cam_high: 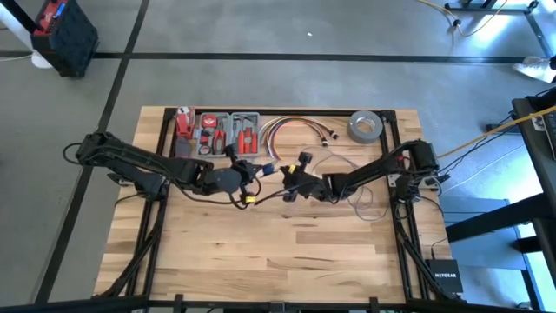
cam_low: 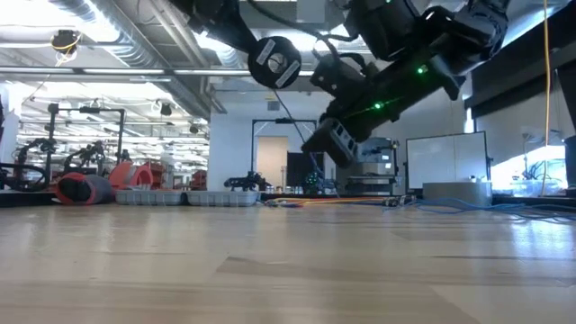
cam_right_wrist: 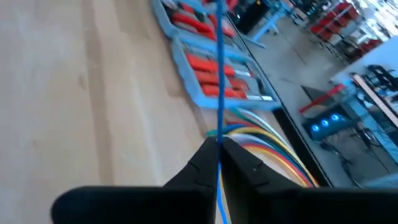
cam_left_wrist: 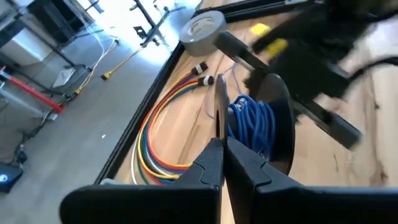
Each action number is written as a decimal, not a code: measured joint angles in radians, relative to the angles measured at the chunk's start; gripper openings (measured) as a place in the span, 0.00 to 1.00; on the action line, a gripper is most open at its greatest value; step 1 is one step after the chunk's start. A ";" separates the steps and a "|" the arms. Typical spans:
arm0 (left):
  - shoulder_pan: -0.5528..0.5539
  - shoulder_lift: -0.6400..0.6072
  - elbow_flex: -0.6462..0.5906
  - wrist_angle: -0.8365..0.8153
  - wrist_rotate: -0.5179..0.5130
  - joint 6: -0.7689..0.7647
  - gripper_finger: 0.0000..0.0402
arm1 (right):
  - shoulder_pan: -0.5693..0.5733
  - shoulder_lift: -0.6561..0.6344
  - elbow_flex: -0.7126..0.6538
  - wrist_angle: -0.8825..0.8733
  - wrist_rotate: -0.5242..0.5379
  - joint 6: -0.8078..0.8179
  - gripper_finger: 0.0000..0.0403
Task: Coil cords
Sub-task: Coil the blue wire onto the black spool
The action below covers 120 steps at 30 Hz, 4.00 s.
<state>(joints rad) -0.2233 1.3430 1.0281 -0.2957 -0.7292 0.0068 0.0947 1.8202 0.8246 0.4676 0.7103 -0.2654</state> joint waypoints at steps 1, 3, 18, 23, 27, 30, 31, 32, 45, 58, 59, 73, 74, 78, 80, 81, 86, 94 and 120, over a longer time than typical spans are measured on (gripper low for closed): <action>-0.004 0.000 0.000 -0.010 0.013 0.002 0.00 | -0.005 -0.009 -0.009 0.000 0.009 0.001 0.03; -0.005 0.000 0.000 -0.046 0.036 0.003 0.00 | -0.005 -0.035 -0.027 0.000 0.022 0.004 0.01; 0.128 0.122 0.000 -0.057 0.042 0.019 0.00 | -0.004 -0.284 -0.060 -0.053 -0.086 0.264 0.02; 0.157 0.154 0.000 0.048 0.069 0.054 0.00 | -0.003 -0.293 -0.060 0.009 -0.230 0.344 0.01; 0.179 0.183 0.000 0.119 0.143 0.050 0.00 | -0.003 -0.285 -0.060 0.057 -0.283 0.378 0.01; 0.188 0.211 0.000 0.186 0.150 0.053 0.00 | -0.004 -0.278 -0.061 0.084 -0.289 0.394 0.01; 0.191 0.218 0.000 0.204 0.150 0.053 0.00 | -0.004 -0.274 -0.060 0.096 -0.296 0.396 0.01; 0.194 0.226 0.000 0.222 0.150 0.051 0.00 | -0.004 -0.270 -0.060 0.095 -0.297 0.396 0.01; 0.200 0.216 0.000 0.334 0.152 0.000 0.00 | -0.003 -0.200 -0.058 0.116 -0.335 0.404 0.01; 0.141 0.133 -0.002 0.254 0.153 0.026 0.00 | -0.001 -0.204 -0.053 -0.060 -0.186 0.286 0.01; 0.138 0.133 -0.002 0.254 0.153 0.027 0.00 | -0.001 -0.204 -0.053 -0.062 -0.187 0.285 0.01; 0.137 0.128 0.004 0.302 0.156 0.026 0.00 | -0.004 -0.192 -0.065 -0.122 -0.334 0.303 0.19; 0.136 0.128 0.004 0.300 0.157 0.027 0.00 | -0.004 -0.195 -0.064 -0.130 -0.324 0.287 0.25; 0.130 0.132 0.001 0.290 0.161 0.040 0.00 | -0.004 -0.221 -0.060 -0.247 -0.244 0.252 0.44; 0.124 0.128 0.001 0.289 0.161 0.046 0.00 | -0.004 -0.243 -0.061 -0.341 -0.206 0.233 0.51; 0.121 0.127 0.001 0.288 0.161 0.046 0.00 | -0.004 -0.264 -0.061 -0.380 -0.183 0.232 0.54; 0.092 0.096 0.001 0.277 0.161 0.054 0.00 | -0.004 -0.345 -0.062 -0.602 -0.063 0.238 0.59; 0.059 0.070 0.001 0.261 0.131 0.076 0.00 | -0.004 -0.394 -0.161 -0.538 -0.062 0.207 0.54; 0.188 0.071 -0.086 0.337 0.304 0.031 0.00 | -0.096 -0.396 -0.434 0.158 -0.424 0.214 0.49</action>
<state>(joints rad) -0.0352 1.4136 0.9421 0.0413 -0.4255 0.0379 -0.0010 1.4246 0.3908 0.6261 0.2863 -0.0513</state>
